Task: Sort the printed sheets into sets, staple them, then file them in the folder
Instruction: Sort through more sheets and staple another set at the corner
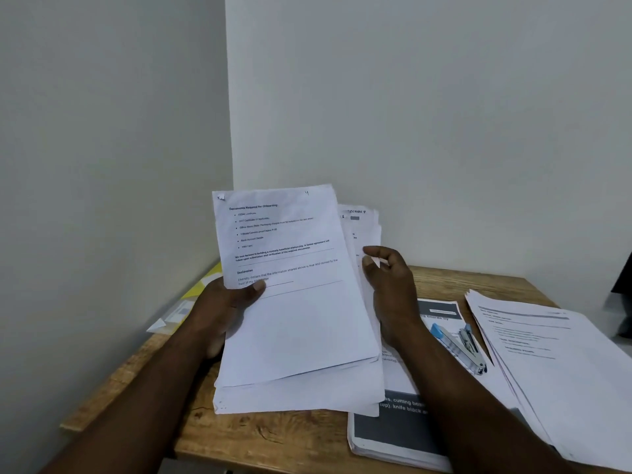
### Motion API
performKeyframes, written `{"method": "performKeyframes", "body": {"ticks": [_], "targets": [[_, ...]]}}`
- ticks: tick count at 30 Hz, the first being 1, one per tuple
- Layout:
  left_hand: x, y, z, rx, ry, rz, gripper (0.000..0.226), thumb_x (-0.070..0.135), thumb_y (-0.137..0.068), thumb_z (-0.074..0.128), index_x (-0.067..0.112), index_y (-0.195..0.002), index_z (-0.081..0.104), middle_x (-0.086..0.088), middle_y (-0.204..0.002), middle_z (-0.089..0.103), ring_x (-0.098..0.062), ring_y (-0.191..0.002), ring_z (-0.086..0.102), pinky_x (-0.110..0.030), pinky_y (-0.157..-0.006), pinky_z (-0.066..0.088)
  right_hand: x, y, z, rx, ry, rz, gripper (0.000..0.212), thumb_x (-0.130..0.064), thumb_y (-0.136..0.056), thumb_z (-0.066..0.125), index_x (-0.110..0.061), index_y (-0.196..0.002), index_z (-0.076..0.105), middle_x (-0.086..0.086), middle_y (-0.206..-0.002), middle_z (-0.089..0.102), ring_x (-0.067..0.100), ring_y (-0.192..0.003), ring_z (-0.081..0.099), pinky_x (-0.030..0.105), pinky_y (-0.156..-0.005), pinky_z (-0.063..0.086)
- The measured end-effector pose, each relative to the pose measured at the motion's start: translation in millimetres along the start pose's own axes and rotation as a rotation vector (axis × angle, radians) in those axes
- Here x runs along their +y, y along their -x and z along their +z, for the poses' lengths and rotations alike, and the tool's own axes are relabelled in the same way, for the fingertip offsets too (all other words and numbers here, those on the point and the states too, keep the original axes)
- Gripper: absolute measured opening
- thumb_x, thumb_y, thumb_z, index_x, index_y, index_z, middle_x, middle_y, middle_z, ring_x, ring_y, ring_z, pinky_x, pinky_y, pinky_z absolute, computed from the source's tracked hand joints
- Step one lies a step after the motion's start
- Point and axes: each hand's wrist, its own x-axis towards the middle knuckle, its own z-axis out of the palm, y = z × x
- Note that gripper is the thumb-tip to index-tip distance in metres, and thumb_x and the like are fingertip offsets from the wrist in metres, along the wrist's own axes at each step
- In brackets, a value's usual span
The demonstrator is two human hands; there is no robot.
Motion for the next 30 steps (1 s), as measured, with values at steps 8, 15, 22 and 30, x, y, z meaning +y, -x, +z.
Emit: {"method": "performKeyframes", "body": {"ticks": [8,15,22,30], "targets": [[-0.1,1.4,-2.3,0.03,-0.027,-0.018,0.04,0.005,-0.093,0.065,0.007,-0.133,0.066,-0.012,-0.127,0.074,-0.034,-0.116,0.072,-0.046,-0.096,0.055,-2.5,2.7,-5.7,0.047,-0.034,-0.056,0.038,-0.012,-0.096,0.077,-0.041,-0.115,0.064,0.003,-0.101,0.072,0.008,-0.082,0.065,0.019,-0.069,0.052],[0.1,1.9,-2.5,0.041,-0.042,-0.008,0.037,0.003,-0.096,0.063,0.008,-0.133,0.066,-0.011,-0.126,0.075,-0.031,-0.114,0.073,-0.041,-0.089,0.059,-3.5,4.5,-6.6,0.009,-0.079,-0.03,0.035,-0.013,-0.093,0.08,-0.027,-0.122,0.067,-0.001,-0.094,0.081,0.013,-0.078,0.072,0.023,-0.064,0.055],[-0.4,1.6,-3.3,0.036,-0.052,-0.021,0.04,0.004,-0.095,0.064,0.005,-0.135,0.064,-0.013,-0.128,0.074,-0.035,-0.117,0.072,-0.046,-0.097,0.057,-0.5,2.4,-6.0,0.091,0.08,-0.039,0.02,-0.026,-0.088,0.086,-0.024,-0.082,0.067,-0.01,-0.086,0.068,0.011,-0.088,0.06,0.026,-0.077,0.047],[-3.9,-3.7,-4.6,0.082,-0.079,-0.027,0.033,-0.001,-0.097,0.064,0.005,-0.129,0.068,-0.011,-0.122,0.077,-0.03,-0.109,0.075,-0.034,-0.08,0.063,-3.8,-0.7,-5.6,0.375,0.159,-0.054,0.015,-0.027,-0.107,0.062,-0.013,-0.102,0.056,-0.007,-0.082,0.058,0.014,-0.075,0.053,0.028,-0.063,0.042]]}}
